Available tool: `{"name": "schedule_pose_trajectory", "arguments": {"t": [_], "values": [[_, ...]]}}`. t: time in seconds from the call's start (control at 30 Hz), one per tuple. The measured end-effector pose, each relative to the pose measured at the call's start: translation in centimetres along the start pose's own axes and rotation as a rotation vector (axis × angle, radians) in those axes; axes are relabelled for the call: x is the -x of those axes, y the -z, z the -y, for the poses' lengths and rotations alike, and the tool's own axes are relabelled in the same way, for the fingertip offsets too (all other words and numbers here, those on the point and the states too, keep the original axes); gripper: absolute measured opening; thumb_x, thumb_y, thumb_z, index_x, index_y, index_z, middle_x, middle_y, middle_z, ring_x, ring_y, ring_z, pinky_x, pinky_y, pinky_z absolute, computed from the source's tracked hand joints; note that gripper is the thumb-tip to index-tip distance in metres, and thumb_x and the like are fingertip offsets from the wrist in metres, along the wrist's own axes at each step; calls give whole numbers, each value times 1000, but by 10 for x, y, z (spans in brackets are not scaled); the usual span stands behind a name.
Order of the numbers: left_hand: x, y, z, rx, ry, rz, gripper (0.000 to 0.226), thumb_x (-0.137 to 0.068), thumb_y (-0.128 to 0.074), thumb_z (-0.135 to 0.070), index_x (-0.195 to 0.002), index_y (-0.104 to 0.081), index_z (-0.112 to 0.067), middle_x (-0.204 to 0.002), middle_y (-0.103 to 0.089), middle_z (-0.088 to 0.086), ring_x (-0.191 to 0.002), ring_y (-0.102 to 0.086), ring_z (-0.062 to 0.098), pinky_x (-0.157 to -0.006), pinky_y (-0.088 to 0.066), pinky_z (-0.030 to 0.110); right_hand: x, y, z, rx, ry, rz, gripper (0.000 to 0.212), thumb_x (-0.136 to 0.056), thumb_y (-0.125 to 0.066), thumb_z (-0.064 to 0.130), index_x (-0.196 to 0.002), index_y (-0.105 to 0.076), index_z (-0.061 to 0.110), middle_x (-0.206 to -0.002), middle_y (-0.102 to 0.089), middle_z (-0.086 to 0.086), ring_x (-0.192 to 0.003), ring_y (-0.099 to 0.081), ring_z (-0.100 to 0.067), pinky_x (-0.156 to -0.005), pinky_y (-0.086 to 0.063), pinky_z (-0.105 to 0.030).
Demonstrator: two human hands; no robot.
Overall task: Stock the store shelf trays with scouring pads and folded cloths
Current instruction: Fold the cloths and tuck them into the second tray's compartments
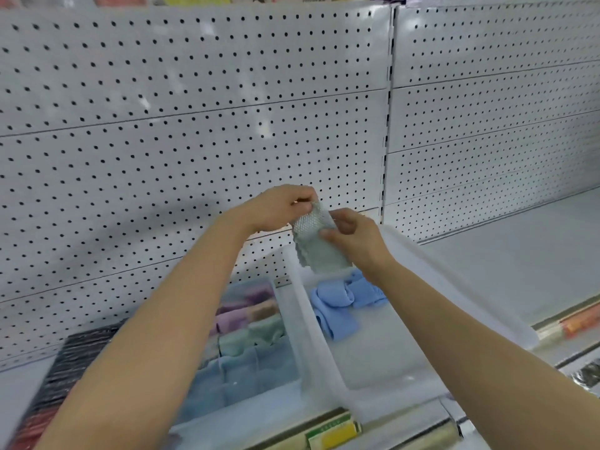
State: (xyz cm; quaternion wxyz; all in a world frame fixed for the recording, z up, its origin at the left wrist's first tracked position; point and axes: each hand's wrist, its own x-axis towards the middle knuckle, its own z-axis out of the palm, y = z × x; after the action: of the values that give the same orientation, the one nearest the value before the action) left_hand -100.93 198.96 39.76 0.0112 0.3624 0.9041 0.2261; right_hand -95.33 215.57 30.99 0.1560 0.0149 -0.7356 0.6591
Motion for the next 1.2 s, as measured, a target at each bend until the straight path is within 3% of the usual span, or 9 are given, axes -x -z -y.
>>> {"name": "schedule_pose_trajectory", "arguments": {"t": [0.17, 0.27, 0.43, 0.6, 0.77, 0.83, 0.93, 1.07, 1.2], "values": [[44, -7, 21, 538, 181, -268, 19, -98, -55, -32, -110, -63, -21, -98, -64, 5, -82, -60, 14, -77, -55, 34, 15, -37, 9, -90, -92, -5, 18, -82, -71, 11, -93, -65, -2, -85, -69, -16, -76, -66, -28, -68, -56, -43], [73, -29, 35, 908, 411, -177, 36, -90, -63, -42, -110, -63, -12, -92, -68, 0, -75, -66, 14, -71, -54, 30, 21, -55, 10, -194, -172, -15, 13, -82, -71, 8, -93, -67, 2, -97, -70, -22, -84, -68, -32, -79, -57, -47], [100, -57, 44, 1083, 461, -320, 18, -85, -72, -9, -102, -69, -6, -93, -74, 9, -77, -71, 19, -62, -57, 26, 31, -80, 11, -233, -204, 24, 20, -83, -70, 7, -100, -64, -2, -96, -68, -21, -81, -66, -31, -72, -57, -47], [112, -57, 55, 1101, 465, -527, 23, -81, -68, 6, -94, -71, -12, -83, -72, 3, -71, -65, 17, -58, -53, 24, 36, -90, 6, -356, -246, 112, 14, -87, -56, -3, -97, -64, 1, -88, -65, -15, -75, -61, -25, -72, -51, -37], [124, -63, 68, 933, 383, -682, 45, -83, -46, 18, -75, -78, -13, -90, -76, -3, -83, -66, 19, -60, -52, 26, 38, -103, -2, -525, -410, 190, 31, -95, -53, 32, -99, -63, 3, -91, -65, -18, -81, -62, -30, -84, -52, -47], [130, -66, 77, 855, 361, -695, 52, -82, -42, 18, -71, -78, -18, -94, -75, -6, -88, -66, 19, -62, -52, 27, 40, -111, -5, -460, -390, 274, 26, -93, -58, 21, -106, -62, 0, -98, -65, -19, -85, -63, -31, -76, -56, -44], [144, -62, 85, 812, 349, -631, 53, -77, -38, 22, -76, -79, -13, -101, -74, -4, -92, -66, 14, -68, -52, 20, 43, -123, -15, -253, -266, 242, 25, -84, -60, -8, -108, -63, -1, -102, -66, -19, -85, -64, -27, -79, -54, -43], [166, -49, 103, 712, 317, -469, 38, -88, -53, 2, -110, -72, -22, -112, -69, -13, -107, -63, 4, -89, -48, 20, 49, -139, -25, -238, -241, 217, 22, -80, -64, -10, -99, -64, 3, -93, -68, -14, -83, -63, -25, -77, -54, -38], [182, -53, 121, 259, 357, -237, 38, -72, -81, -27, -106, -67, -33, -91, -66, -14, -75, -60, 2, -63, -47, 17, 53, -161, -39, -135, -220, 298, 19, -79, -69, -4, -94, -62, 5, -82, -62, -12, -74, -56, -22, -65, -46, -32]]}}
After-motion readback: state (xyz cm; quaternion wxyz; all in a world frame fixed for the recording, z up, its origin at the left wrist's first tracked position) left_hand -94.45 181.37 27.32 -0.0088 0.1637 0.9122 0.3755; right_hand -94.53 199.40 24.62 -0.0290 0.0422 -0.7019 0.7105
